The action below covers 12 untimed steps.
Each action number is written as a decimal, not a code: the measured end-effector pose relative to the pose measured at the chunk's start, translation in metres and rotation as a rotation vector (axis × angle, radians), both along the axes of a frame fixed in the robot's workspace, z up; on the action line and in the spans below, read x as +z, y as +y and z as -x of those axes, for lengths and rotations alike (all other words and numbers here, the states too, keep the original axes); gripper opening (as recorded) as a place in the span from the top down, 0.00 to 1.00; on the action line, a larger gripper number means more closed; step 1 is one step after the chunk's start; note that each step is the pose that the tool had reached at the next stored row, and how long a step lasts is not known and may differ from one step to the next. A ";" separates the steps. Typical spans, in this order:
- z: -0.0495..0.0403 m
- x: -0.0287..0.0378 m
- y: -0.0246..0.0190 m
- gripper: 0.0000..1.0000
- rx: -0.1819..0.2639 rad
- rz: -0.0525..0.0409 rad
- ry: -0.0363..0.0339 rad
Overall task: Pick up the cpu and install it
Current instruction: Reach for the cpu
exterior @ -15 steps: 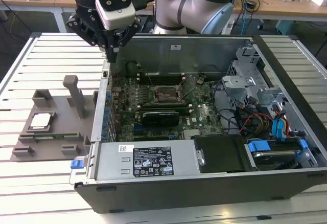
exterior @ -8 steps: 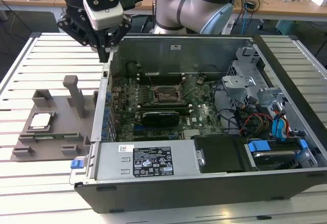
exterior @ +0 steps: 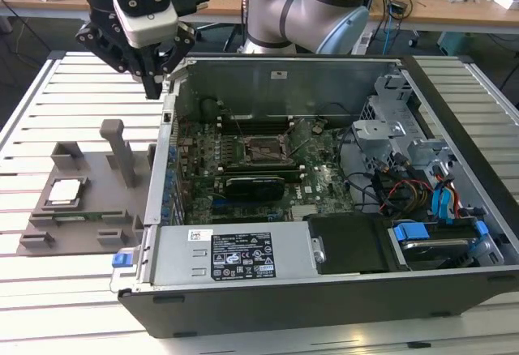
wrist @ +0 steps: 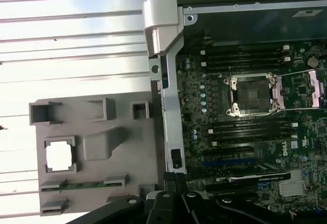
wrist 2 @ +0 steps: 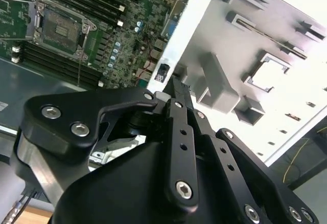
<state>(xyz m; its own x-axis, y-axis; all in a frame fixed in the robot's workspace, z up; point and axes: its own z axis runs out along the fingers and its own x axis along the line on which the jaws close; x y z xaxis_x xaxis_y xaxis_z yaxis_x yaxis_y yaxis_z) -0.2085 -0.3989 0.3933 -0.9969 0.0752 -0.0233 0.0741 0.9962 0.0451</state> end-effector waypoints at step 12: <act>0.0250 0.0000 0.0000 0.89 0.000 0.0000 0.0000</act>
